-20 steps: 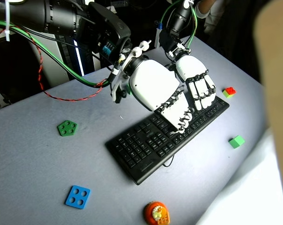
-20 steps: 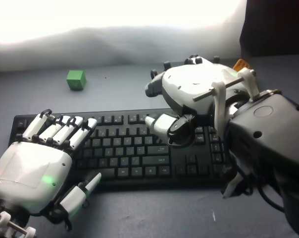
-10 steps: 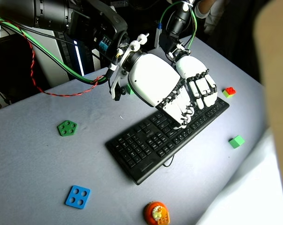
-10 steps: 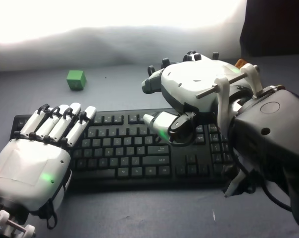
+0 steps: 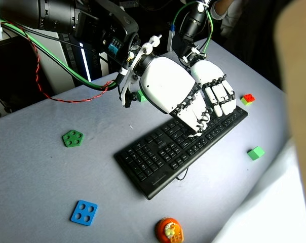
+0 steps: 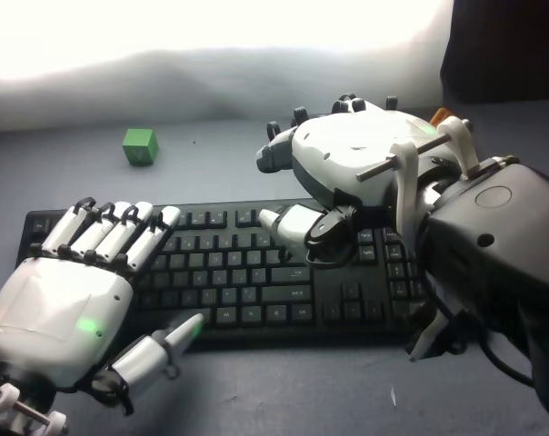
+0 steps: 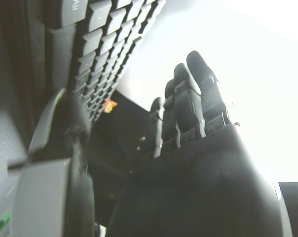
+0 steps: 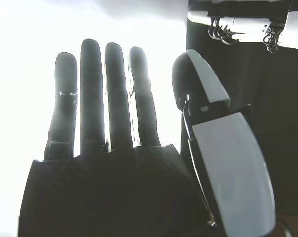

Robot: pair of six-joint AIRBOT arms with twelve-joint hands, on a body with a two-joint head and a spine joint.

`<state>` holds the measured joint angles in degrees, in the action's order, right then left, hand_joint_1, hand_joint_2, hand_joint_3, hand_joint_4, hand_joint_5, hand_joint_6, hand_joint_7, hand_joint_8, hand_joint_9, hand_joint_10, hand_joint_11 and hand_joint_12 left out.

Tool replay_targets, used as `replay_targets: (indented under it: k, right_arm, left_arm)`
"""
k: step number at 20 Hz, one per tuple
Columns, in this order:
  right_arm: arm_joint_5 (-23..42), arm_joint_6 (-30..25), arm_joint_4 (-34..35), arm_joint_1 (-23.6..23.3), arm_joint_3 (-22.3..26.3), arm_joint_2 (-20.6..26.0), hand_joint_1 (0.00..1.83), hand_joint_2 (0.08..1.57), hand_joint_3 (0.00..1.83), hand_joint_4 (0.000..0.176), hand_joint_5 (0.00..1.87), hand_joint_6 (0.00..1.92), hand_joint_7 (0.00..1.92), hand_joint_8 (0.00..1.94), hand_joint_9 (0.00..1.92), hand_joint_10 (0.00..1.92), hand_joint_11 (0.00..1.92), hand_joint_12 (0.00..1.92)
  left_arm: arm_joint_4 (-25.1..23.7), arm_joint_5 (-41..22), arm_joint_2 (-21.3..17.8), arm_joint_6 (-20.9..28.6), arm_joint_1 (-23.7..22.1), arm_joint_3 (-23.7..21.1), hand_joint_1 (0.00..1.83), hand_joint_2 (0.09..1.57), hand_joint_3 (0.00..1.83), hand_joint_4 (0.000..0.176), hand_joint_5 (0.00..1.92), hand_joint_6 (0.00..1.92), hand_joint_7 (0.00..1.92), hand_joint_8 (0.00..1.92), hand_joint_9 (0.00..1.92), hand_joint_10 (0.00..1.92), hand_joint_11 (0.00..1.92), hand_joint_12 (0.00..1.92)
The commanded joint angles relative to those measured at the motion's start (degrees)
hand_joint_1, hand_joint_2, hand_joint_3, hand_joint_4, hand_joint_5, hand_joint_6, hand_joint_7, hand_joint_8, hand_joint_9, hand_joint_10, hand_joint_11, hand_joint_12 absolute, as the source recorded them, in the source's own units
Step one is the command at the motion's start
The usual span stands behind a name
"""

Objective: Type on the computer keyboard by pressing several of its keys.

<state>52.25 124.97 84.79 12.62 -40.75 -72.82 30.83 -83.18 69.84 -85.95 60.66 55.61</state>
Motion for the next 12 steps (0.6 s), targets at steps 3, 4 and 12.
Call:
replay_targets:
  k: [3, 4, 12]
  right_arm:
    - [0.16, -0.07, -4.88, -1.68, 0.30, 1.09, 0.67, 1.34, 0.00, 0.000, 0.52, 0.01, 0.52, 0.01, 0.51, 0.02, 0.00, 1.41]
    - [-0.29, -0.06, -4.88, -1.84, 0.30, 1.34, 0.66, 1.34, 0.00, 0.000, 0.53, 0.01, 0.52, 0.01, 0.52, 0.02, 0.00, 1.43]
    - [-1.74, 1.56, -2.29, -2.40, 0.34, 2.17, 0.62, 1.31, 0.00, 0.000, 0.59, 0.03, 0.61, 0.03, 0.60, 0.05, 0.00, 1.52]
  left_arm:
    - [-1.71, -4.80, -1.40, 0.98, -1.34, -1.07, 0.00, 1.16, 0.00, 0.036, 0.25, 0.04, 0.32, 0.02, 0.32, 0.04, 0.00, 1.01]
    - [-1.27, -4.39, -2.09, 1.17, -1.77, -1.68, 0.00, 1.17, 0.00, 0.029, 0.28, 0.04, 0.33, 0.01, 0.34, 0.04, 0.00, 1.05]
    - [3.32, 13.14, -14.35, 1.35, -9.49, -11.17, 0.00, 1.23, 0.01, 0.015, 0.41, 0.04, 0.48, 0.04, 0.46, 0.08, 0.00, 1.18]
